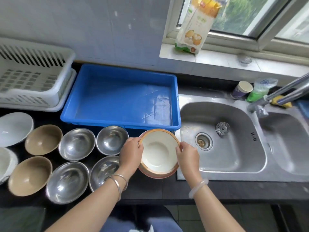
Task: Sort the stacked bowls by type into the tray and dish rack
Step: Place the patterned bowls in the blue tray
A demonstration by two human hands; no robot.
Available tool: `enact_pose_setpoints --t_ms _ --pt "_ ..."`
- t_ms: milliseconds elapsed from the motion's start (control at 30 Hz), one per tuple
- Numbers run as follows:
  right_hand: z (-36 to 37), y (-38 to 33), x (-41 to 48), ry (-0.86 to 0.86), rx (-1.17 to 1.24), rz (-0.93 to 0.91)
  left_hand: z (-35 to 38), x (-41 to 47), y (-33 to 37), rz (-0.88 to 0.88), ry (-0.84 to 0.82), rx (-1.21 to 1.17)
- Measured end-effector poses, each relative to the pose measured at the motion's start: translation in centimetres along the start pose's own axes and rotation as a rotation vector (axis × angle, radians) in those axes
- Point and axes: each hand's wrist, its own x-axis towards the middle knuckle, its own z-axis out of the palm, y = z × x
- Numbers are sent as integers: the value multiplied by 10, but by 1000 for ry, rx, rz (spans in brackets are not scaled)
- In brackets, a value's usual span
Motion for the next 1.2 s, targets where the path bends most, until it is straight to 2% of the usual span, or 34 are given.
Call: enact_pose_setpoints --t_ms 133,400,667,867,1033,1200 --pt "1 -1 -8 18 0 26 -4 3 3 56 11 98" --pt "-5 0 -15 11 72 52 -13 5 15 72 -49 26" --pt "-64 13 -3 158 132 86 -28 17 74 107 -128 -34" --pt "-92 52 -8 194 110 201 1 4 110 153 -242 -74" --pt "-93 90 -17 183 87 277 39 -11 119 147 -360 -68" --pt "-86 118 -23 154 117 332 69 -24 120 151 -400 -29"
